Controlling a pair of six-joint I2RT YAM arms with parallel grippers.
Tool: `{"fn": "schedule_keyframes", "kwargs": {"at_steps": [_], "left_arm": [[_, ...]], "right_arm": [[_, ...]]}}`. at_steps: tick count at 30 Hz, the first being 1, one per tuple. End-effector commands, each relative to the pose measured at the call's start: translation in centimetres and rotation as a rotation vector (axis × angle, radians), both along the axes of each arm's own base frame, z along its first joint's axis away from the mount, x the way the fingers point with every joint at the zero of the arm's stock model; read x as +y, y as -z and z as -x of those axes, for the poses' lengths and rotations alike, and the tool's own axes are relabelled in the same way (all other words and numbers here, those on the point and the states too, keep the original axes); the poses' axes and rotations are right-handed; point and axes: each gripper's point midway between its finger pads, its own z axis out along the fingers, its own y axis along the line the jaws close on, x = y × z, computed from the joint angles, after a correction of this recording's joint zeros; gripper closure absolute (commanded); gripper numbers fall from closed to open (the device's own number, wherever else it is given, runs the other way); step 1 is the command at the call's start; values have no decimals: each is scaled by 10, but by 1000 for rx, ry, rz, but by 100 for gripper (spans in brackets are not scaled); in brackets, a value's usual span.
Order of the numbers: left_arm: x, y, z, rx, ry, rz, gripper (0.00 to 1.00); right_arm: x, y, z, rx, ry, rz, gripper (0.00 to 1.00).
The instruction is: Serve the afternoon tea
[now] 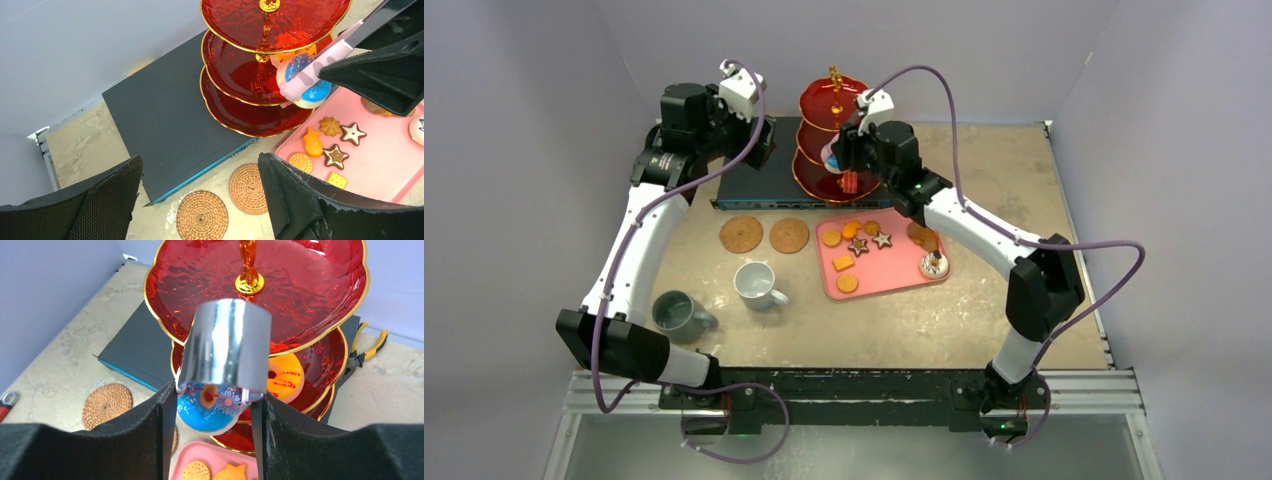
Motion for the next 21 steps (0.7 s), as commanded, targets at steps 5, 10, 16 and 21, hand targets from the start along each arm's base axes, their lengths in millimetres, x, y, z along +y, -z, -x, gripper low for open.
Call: {"fn": "schedule_keyframes", "kwargs": {"at_steps": [5, 10, 16, 21], "left_arm": [[5, -22, 3, -73, -8, -1, 15], [4, -18, 3, -65, -3, 2, 16], [4, -19, 3, -66, -2, 2, 16], [4, -19, 3, -66, -2, 3, 16]], "right_arm": [[3, -51, -13, -120, 9, -105, 46], [2, -55, -14, -121, -1, -118, 46], [7, -43, -18, -107, -2, -135, 45], [9, -30, -24, -104, 10, -143, 44]]}}
